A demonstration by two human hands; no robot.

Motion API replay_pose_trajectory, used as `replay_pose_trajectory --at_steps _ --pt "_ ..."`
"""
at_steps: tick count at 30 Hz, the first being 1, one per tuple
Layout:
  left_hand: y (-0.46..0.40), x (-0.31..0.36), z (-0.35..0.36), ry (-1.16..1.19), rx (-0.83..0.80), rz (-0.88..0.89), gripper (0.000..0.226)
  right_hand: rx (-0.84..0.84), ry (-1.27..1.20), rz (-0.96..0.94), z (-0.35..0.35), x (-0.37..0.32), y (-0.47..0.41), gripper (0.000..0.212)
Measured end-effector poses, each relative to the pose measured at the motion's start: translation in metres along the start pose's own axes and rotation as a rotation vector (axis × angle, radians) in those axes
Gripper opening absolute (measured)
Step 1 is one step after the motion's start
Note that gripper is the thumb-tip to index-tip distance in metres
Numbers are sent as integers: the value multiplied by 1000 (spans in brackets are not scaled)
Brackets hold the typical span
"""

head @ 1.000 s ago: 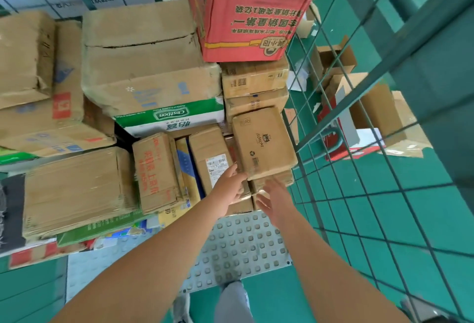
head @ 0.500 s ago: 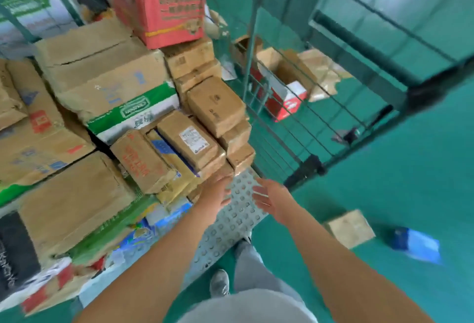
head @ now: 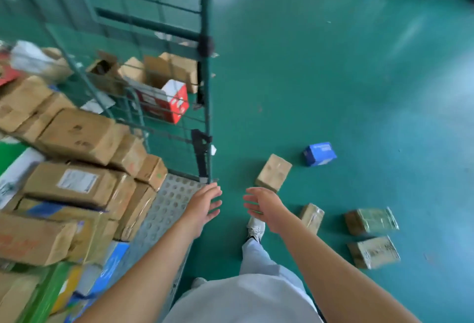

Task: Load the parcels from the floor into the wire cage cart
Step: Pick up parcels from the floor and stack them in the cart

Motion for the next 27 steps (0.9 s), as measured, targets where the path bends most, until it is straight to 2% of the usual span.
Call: replay_pose_trajectory --at_steps 9,15,20,27 --pt "-62 44 155 -221 -156 -46 14 129 -219 9 -136 -24 -50 22" --pt "-132 72 261 -368 -128 -121 18 130 -240 46 -239 -61 -122 19" --pt "-196 78 330 -470 -100 -213 10 121 -196 102 -318 -83 -188 16" --pt "-286 68 364 -508 -19 -319 13 129 -218 247 -362 -72 -277 16"
Point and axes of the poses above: each hand's wrist, its own y-axis away from the middle knuckle, its own z-axis out of the palm, x = y × z, the point moved 3 cm from there along -y, towards the middle knuckle, and after that the axes turned 2 degrees about -z, right-handed, at the moved point
